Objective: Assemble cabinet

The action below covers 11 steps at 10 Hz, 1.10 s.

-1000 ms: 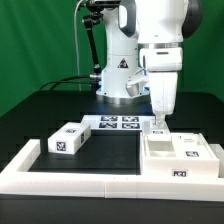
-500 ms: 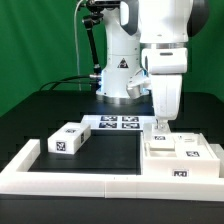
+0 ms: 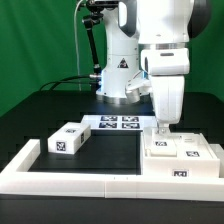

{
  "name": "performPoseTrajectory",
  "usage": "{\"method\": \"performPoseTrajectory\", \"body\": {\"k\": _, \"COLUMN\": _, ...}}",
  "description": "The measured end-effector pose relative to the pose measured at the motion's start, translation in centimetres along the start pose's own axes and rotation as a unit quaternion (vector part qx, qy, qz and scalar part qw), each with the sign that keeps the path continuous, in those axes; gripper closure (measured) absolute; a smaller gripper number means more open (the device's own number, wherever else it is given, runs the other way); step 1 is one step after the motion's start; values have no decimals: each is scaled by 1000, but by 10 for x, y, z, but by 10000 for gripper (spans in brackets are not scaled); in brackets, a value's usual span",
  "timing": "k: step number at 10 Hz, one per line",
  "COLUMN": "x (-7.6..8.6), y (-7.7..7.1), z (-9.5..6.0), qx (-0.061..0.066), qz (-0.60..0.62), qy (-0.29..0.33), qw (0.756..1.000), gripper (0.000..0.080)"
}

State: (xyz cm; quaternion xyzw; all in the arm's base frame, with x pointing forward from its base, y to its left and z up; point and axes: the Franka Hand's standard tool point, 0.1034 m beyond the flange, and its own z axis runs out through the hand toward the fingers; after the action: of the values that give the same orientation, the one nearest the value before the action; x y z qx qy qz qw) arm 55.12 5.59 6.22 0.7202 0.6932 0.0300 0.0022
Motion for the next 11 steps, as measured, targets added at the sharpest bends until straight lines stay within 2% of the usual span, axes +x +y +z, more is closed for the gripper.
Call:
{"method": "performPoseTrajectory", "body": {"k": 2, "x": 0, "y": 7, "z": 1, "qx": -3, "qz": -1, "qy": 2, "qw": 1000, "gripper": 731}}
{"method": "performPoseTrajectory", "body": {"k": 5, "x": 0, "y": 38, "z": 1, "qx": -14, "qz": 3, "qy": 6, "qw": 1000, "gripper": 731}}
{"method": "performPoseTrajectory", "body": {"k": 6, "x": 0, "y": 38, "z": 3, "qx": 1, "qz": 1, "qy": 3, "qw": 1000, "gripper": 731}}
{"method": "performPoseTrajectory", "body": {"k": 7, "x": 0, "y": 39, "z": 3, "qx": 8, "qz": 1, "qy": 1, "qw": 1000, "gripper": 731}}
{"method": "performPoseTrajectory", "body": {"k": 10, "x": 0, "y": 38, "z": 3, "qx": 8, "qz": 1, "qy": 1, "qw": 1000, "gripper": 731}}
{"method": "performPoseTrajectory", "body": {"k": 11, "x": -2, "y": 38, "z": 3, "qx": 8, "qz": 3, "qy": 0, "qw": 1000, "gripper": 616}}
